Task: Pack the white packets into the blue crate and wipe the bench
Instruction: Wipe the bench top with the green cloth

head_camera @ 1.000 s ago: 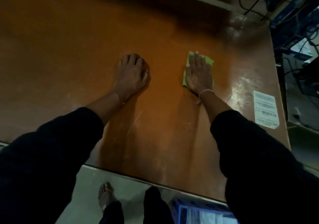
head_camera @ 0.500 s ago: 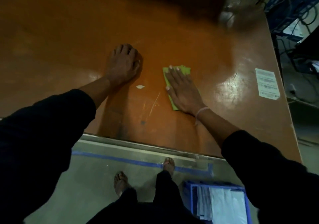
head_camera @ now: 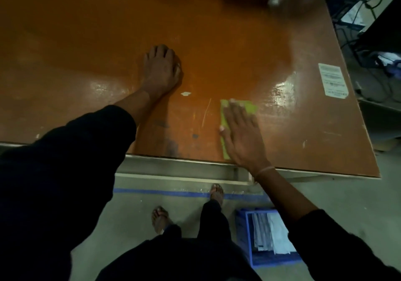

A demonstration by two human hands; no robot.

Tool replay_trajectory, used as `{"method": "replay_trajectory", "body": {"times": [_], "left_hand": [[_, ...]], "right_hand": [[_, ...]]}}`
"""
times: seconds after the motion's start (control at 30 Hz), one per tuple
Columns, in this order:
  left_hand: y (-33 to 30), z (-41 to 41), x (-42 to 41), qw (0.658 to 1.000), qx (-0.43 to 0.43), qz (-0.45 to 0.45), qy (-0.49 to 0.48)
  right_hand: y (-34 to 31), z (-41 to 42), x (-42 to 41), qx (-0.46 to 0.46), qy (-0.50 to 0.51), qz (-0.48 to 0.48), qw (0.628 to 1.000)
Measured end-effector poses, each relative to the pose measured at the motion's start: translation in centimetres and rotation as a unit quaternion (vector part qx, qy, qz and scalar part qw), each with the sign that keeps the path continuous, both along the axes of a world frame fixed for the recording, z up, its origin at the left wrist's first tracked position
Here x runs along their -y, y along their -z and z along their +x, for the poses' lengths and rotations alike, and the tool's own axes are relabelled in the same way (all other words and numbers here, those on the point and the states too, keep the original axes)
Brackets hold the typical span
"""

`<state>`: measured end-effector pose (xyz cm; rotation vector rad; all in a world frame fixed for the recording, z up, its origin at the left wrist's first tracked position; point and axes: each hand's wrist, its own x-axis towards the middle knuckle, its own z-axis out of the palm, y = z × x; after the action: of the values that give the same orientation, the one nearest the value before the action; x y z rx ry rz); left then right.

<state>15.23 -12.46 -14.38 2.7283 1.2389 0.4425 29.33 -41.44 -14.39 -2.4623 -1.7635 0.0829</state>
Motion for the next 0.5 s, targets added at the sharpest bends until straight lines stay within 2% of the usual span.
{"method": "replay_trajectory", "body": {"times": [0.07, 0.1, 0.13, 0.2, 0.27, 0.33, 0.5], "left_hand": [[0.0, 0.1, -0.1, 1.000, -0.002, -0.003, -0.003], [0.0, 0.1, -0.1, 1.000, 0.000, -0.004, -0.003], [0.1, 0.1, -0.2, 1.000, 0.002, -0.004, -0.002], [0.2, 0.2, -0.3, 1.000, 0.001, -0.003, 0.004], [0.2, 0.2, -0.4, 1.000, -0.008, 0.001, 0.007], [0.2, 0.1, -0.5, 1.000, -0.013, 0.001, 0.002], [0.4, 0.0, -0.7, 1.000, -0.004, -0.009, -0.002]], "right_hand": [[0.4, 0.7, 0.3, 0.004, 0.153, 0.011, 0.988], [0.3, -0.2, 0.1, 0.010, 0.196, 0.013, 0.980], [0.3, -1.4, -0.1, 0.013, 0.193, 0.010, 0.981], [0.2, -4.2, -0.1, 0.012, 0.049, -0.007, 0.999], [-0.5, -4.7, 0.1, 0.000, -0.110, -0.020, 0.994], [-0.6, -2.8, -0.2, -0.008, -0.139, -0.016, 0.990], [0.5, 2.0, -4.8, -0.008, 0.107, -0.002, 0.994]]}}
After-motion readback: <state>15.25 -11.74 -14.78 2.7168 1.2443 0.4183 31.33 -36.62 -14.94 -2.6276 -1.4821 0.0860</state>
